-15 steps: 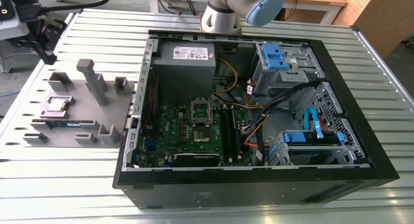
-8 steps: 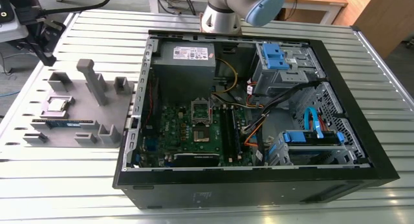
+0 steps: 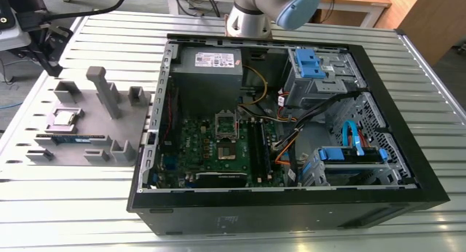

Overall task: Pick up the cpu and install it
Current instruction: 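Reach for the cpu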

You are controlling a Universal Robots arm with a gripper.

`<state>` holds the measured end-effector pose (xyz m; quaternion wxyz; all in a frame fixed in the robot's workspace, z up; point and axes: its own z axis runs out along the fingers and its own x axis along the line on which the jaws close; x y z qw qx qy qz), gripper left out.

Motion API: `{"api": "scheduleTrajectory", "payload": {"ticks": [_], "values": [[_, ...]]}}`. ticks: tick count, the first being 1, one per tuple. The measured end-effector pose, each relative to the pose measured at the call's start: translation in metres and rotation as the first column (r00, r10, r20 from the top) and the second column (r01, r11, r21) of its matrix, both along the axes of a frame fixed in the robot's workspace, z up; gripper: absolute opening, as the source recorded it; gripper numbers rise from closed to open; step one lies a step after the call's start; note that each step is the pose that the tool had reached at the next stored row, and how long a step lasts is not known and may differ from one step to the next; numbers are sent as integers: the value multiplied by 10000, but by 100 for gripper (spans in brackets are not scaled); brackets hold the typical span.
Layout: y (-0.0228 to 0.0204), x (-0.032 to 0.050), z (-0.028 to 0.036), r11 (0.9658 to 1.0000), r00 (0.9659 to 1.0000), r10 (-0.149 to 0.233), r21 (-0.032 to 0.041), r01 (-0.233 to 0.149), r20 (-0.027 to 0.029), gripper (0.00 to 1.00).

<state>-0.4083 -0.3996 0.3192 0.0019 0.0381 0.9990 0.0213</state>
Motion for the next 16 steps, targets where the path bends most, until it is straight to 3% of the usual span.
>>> {"api": "scheduleTrajectory", "payload": {"ticks": [16], "values": [[0,-63,-63,10000,10000,1,-1,-1,-2,11]]}}
